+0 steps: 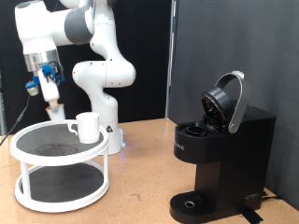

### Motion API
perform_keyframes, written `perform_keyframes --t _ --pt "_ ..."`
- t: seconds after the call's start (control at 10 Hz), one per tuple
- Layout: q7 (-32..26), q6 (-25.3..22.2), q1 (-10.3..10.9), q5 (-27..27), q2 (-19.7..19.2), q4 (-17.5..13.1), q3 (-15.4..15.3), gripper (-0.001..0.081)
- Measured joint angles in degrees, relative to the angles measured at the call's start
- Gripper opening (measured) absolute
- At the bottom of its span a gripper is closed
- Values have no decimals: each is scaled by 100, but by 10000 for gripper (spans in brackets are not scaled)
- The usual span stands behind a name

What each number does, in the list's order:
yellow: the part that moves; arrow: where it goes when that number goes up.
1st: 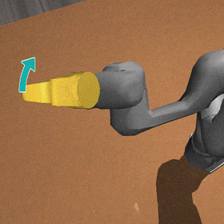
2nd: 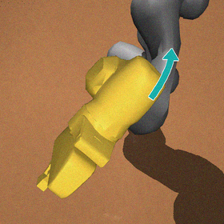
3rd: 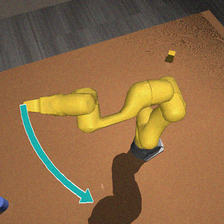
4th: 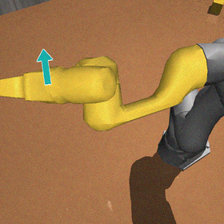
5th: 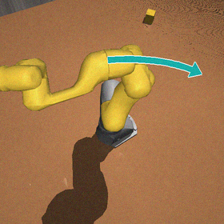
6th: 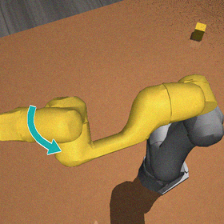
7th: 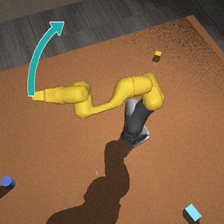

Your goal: Make a cup of coffee with the keurig machine

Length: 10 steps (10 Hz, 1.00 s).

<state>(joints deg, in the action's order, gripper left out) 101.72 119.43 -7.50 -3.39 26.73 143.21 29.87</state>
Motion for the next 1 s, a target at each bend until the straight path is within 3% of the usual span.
perform_keyframes --t 0.2,0.4,0.6,0.9,1.0 --pt "127 -8 297 -522 -23 -176 -53 355" --pt "269 3 318 -536 -110 -225 -129 355" --pt "250 -6 433 -1269 -118 -259 -83 355" --pt "174 -29 928 -2557 -213 -506 -65 355" --pt "176 63 1065 -2718 -258 -562 -122 355"
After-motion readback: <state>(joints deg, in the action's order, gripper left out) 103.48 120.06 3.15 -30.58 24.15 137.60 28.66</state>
